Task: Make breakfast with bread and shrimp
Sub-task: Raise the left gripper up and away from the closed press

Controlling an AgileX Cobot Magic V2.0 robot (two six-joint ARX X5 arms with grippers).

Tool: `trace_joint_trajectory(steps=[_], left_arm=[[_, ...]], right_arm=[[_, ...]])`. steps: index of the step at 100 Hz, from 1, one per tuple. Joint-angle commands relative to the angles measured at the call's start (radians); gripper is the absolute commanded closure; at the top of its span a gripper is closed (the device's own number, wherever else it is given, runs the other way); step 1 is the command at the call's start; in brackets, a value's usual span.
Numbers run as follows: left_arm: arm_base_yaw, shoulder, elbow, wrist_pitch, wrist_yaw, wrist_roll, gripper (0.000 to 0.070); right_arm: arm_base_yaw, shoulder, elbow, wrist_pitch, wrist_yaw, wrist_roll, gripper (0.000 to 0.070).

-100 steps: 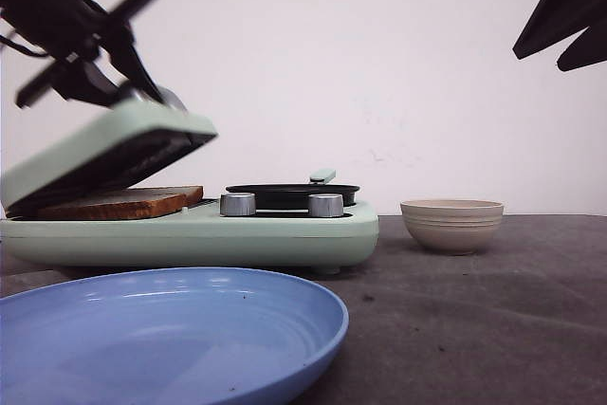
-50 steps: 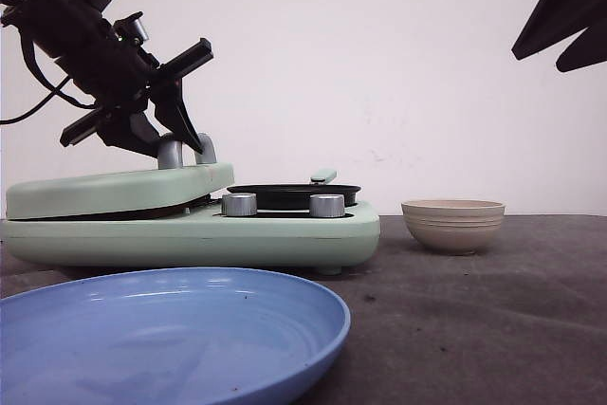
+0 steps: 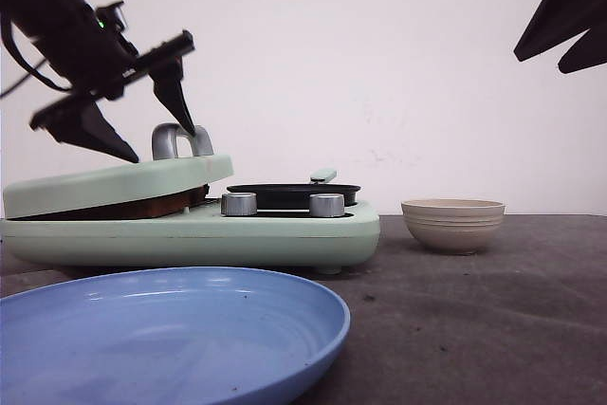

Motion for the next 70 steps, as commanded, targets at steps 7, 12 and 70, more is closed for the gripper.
trace_joint_trajectory(steps=[7,12,70], left_arm=[[0.003,-0.088,0.013,0.017,-0.009,0.057,0.0266],[0.006,-0.128,0.013,0.017,-0.009,0.066,0.0266],[0.097,-0.609,0.013,-0.285,-0.088,0.350,0.0271]], right_arm=[[0.004,0.006,0.010,0.006,0.000,0.010,0.0363],[0.004,0.006,0.010,0.006,0.000,0.010,0.0363],[0.000,0.013,0.018,0.029,0.035,0.116,0.0363]])
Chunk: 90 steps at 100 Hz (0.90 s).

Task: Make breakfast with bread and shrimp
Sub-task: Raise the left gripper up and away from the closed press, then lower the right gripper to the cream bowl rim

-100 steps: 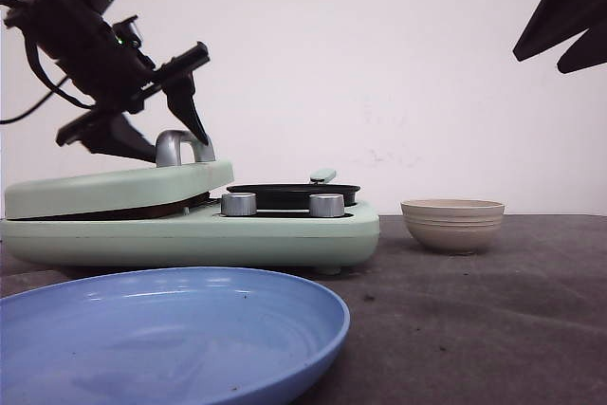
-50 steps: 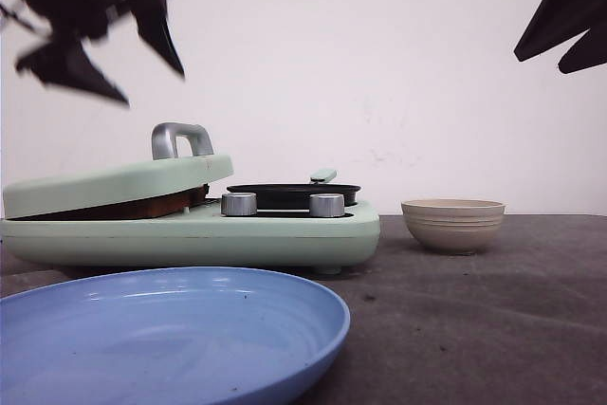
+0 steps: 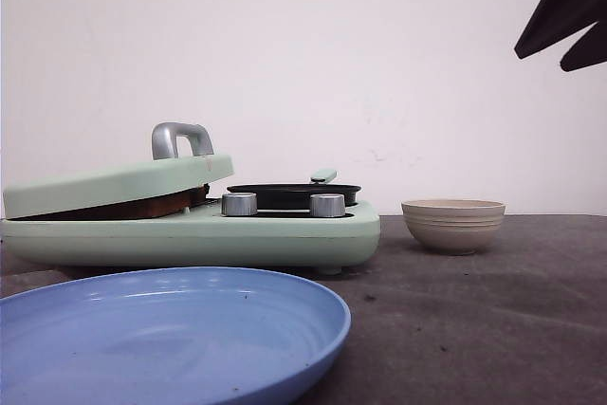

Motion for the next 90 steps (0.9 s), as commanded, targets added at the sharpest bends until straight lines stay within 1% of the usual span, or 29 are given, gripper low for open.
trace_joint_trajectory(steps=[1,9,20,36,43,50,55,69,81,90], left_arm=[[0.010,-0.033,0.013,-0.010,-0.031,0.093,0.0271],[0.033,-0.075,0.011,-0.019,-0.043,0.124,0.0271],[0.072,-0.106,0.006,-0.021,-0.042,0.151,0.0271],[0.106,-0.121,-0.025,-0.019,-0.018,0.153,0.0271],[0.111,-0.126,-0.057,-0.016,-0.016,0.154,0.0271],[0.112,-0.135,-0.095,-0.005,-0.014,0.154,0.0271],[0.112,-0.147,-0.134,0.019,-0.005,0.153,0.0272],[0.112,-0.192,-0.232,0.100,0.027,0.142,0.0278],[0.112,-0.232,-0.295,0.146,0.038,0.136,0.0277],[0.112,-0.250,-0.321,0.164,0.037,0.134,0.0277]], right_arm=[[0.000,0.015,0.019,0.017,0.006,0.066,0.0363],[-0.014,0.044,0.039,0.017,0.006,0.098,0.0363],[-0.039,0.115,0.091,0.010,0.006,0.117,0.0362],[-0.081,0.265,0.233,-0.049,-0.003,0.131,0.0361],[-0.098,0.341,0.311,-0.090,-0.006,0.120,0.0342],[-0.112,0.417,0.388,-0.130,-0.009,0.111,0.0305],[-0.123,0.475,0.445,-0.161,-0.010,0.108,0.0287],[-0.152,0.635,0.597,-0.241,-0.008,0.089,0.0287],[-0.180,0.772,0.714,-0.282,-0.002,0.084,0.0287],[-0.206,0.866,0.785,-0.288,-0.002,0.083,0.0288]])
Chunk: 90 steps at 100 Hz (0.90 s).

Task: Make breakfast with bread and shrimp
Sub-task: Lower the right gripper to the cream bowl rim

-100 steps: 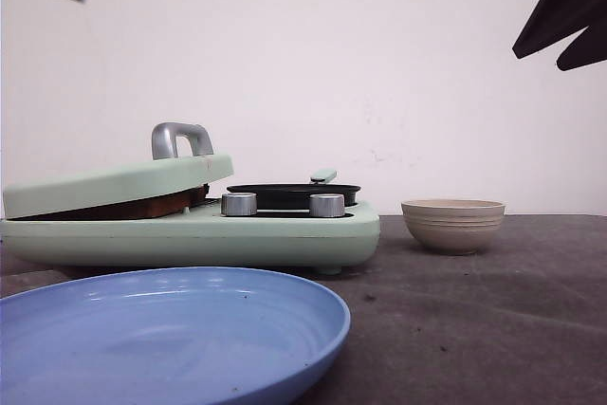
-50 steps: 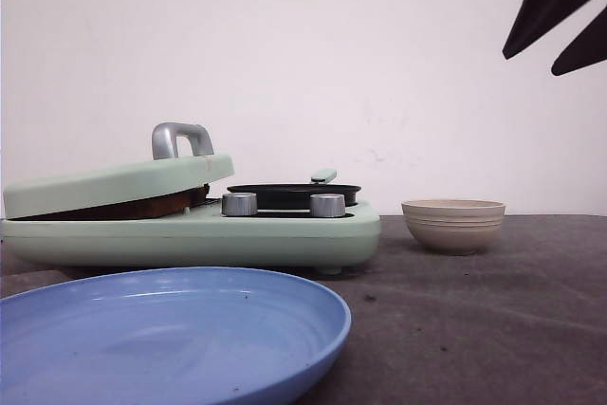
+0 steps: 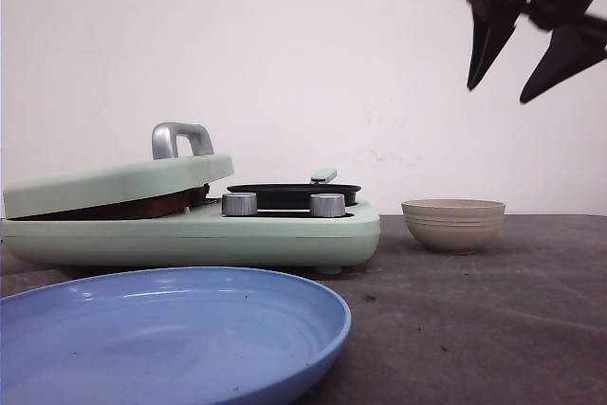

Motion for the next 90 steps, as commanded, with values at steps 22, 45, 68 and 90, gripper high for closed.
trace_joint_trajectory(steps=[22,45,68,90], left_arm=[[0.001,-0.004,-0.008,0.040,0.002,-0.004,0.0277],[0.001,-0.004,-0.008,0.053,0.003,-0.004,0.0277],[0.001,-0.004,-0.008,0.053,0.003,-0.004,0.0277],[0.001,-0.003,-0.008,0.054,0.004,-0.006,0.0277]], right_arm=[[-0.069,0.286,0.192,-0.018,0.001,-0.039,0.0288],[-0.100,0.475,0.290,-0.018,-0.035,-0.042,0.0288],[-0.108,0.583,0.321,-0.006,-0.050,-0.051,0.0288],[-0.108,0.616,0.321,0.010,-0.049,-0.050,0.0290]])
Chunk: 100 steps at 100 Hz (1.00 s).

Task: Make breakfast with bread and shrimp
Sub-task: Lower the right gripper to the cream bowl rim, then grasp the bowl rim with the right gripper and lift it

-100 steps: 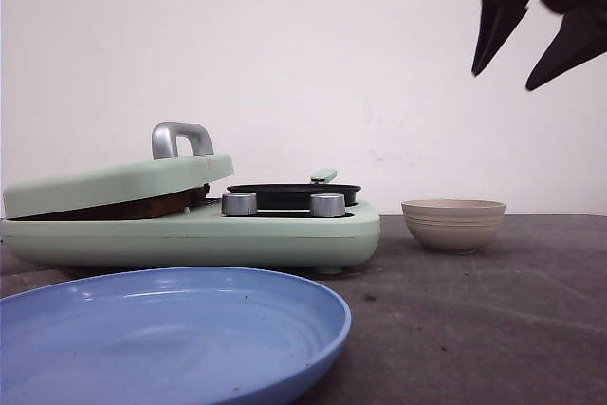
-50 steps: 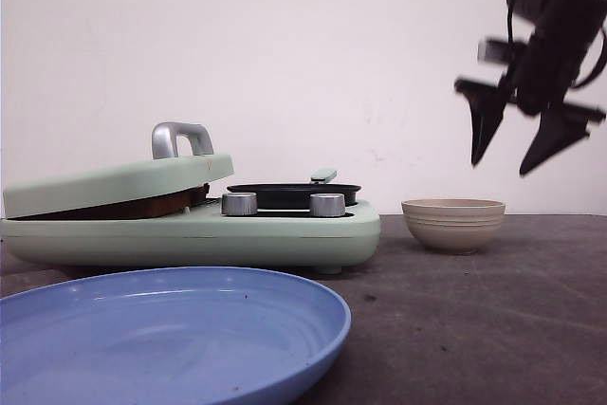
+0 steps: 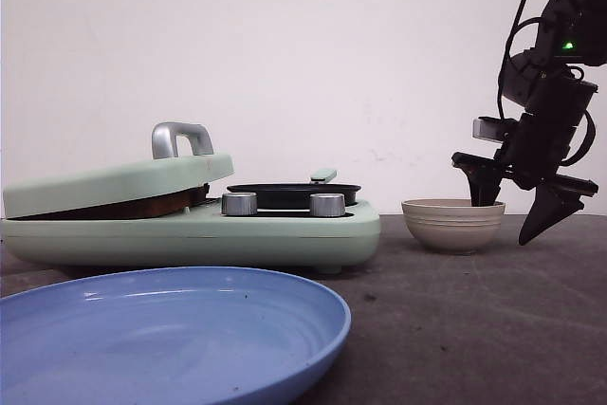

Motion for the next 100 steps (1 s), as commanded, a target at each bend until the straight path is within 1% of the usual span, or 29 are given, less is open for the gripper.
trace_joint_trajectory(steps=[1,8,19,36,41,47,66,70,75,79,87,93,100], left_arm=[[0.001,0.005,0.005,0.013,0.005,-0.004,0.0277],[0.001,0.005,0.005,0.013,0.016,-0.008,0.0277],[0.001,0.005,0.005,0.014,0.029,-0.011,0.0277],[0.001,0.005,0.005,0.019,0.029,-0.011,0.0277],[0.001,0.005,0.005,0.019,0.029,-0.011,0.0277],[0.001,0.005,0.005,0.019,0.029,-0.011,0.0277],[0.001,0.005,0.005,0.019,0.028,-0.011,0.0277],[0.001,0.005,0.005,0.019,0.028,-0.011,0.0277],[0.001,0.005,0.005,0.019,0.028,-0.011,0.0277],[0.001,0.005,0.005,0.019,0.028,-0.011,0.0277],[0.001,0.005,0.005,0.019,0.028,-0.011,0.0277],[0.001,0.005,0.005,0.019,0.028,-0.011,0.0277],[0.001,0.005,0.005,0.019,0.028,-0.011,0.0277]], right_arm=[[0.000,0.034,0.026,0.015,-0.001,-0.007,0.0291],[0.000,0.039,0.026,0.020,-0.001,-0.007,0.0307],[0.000,0.043,0.026,0.022,-0.001,-0.008,0.0371],[0.002,0.045,0.026,0.022,-0.001,-0.008,0.0373],[0.002,0.045,0.026,0.022,-0.001,-0.008,0.0391],[0.002,0.045,0.026,0.020,-0.003,-0.010,0.0432],[0.010,0.045,0.026,0.014,-0.029,-0.017,0.0437],[0.011,0.045,0.026,0.014,-0.030,-0.017,0.0473],[0.015,0.045,0.026,0.013,-0.037,-0.021,0.0550],[0.018,0.045,0.026,0.011,-0.045,-0.023,0.0592],[0.024,0.045,0.026,0.011,-0.054,-0.023,0.0640],[0.030,0.045,0.026,0.013,-0.053,-0.024,0.0700],[0.036,0.045,0.026,0.013,-0.054,-0.027,0.0700]])
